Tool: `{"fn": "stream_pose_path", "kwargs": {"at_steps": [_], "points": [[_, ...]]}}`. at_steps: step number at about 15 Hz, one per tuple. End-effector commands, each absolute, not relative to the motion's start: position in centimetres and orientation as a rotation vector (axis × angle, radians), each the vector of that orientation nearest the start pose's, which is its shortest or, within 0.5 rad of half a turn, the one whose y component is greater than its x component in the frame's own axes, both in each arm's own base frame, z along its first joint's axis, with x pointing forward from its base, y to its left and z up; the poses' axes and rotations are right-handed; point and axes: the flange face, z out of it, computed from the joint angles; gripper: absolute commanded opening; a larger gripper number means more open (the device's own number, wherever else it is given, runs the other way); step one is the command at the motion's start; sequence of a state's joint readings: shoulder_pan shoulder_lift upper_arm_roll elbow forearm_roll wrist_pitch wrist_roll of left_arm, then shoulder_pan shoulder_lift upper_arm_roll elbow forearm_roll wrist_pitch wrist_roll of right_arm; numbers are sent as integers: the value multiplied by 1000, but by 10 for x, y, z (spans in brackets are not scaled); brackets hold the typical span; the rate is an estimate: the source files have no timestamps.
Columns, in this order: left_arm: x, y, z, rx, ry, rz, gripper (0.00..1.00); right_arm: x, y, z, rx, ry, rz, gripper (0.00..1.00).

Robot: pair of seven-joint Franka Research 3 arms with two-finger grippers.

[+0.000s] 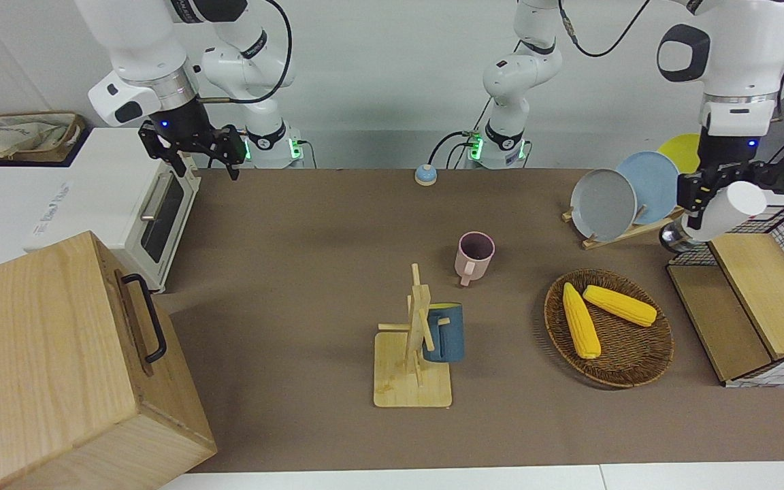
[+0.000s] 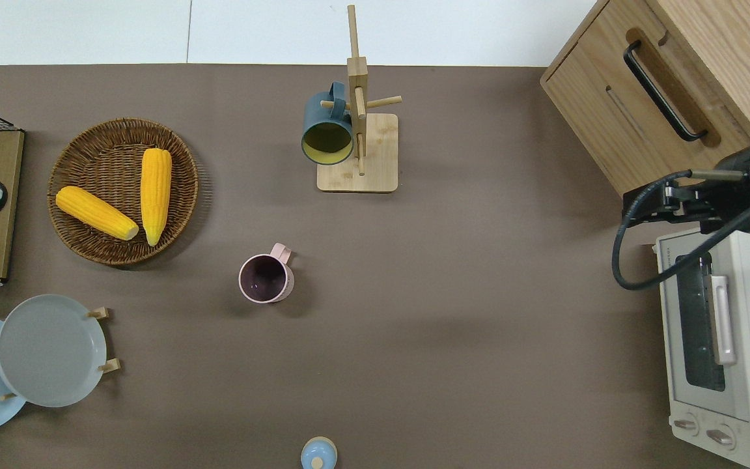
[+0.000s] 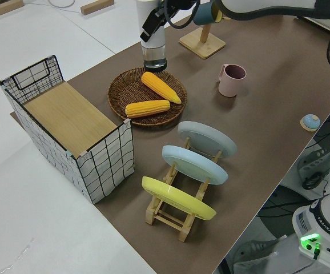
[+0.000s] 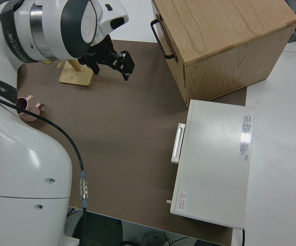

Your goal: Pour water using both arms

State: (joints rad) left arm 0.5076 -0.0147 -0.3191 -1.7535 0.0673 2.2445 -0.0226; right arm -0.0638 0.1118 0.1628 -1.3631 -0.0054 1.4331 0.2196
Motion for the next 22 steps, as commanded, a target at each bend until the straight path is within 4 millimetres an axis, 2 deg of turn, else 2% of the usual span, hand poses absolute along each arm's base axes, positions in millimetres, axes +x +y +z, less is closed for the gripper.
{"fn": "stream_pose_path", "kwargs": {"at_steps": [1,5,12,16,22], "points": [[611,175,645,-2867,-257,-845,114,568,47,647,-3124,168,59,990],[610,237,644,-2834,-274,-982,102,568,47,647,-3124,168,59,990],[588,322,615,-2903,-178,-1085,102,568,47,647,-3124,171,59,990],[580,348,602,-2893,-135,-1166,102,568,47,647,-3124,168,59,990],[579,354,557,-2870,-51,-1211,119,568,47,647,-3124,168,59,990]]}}
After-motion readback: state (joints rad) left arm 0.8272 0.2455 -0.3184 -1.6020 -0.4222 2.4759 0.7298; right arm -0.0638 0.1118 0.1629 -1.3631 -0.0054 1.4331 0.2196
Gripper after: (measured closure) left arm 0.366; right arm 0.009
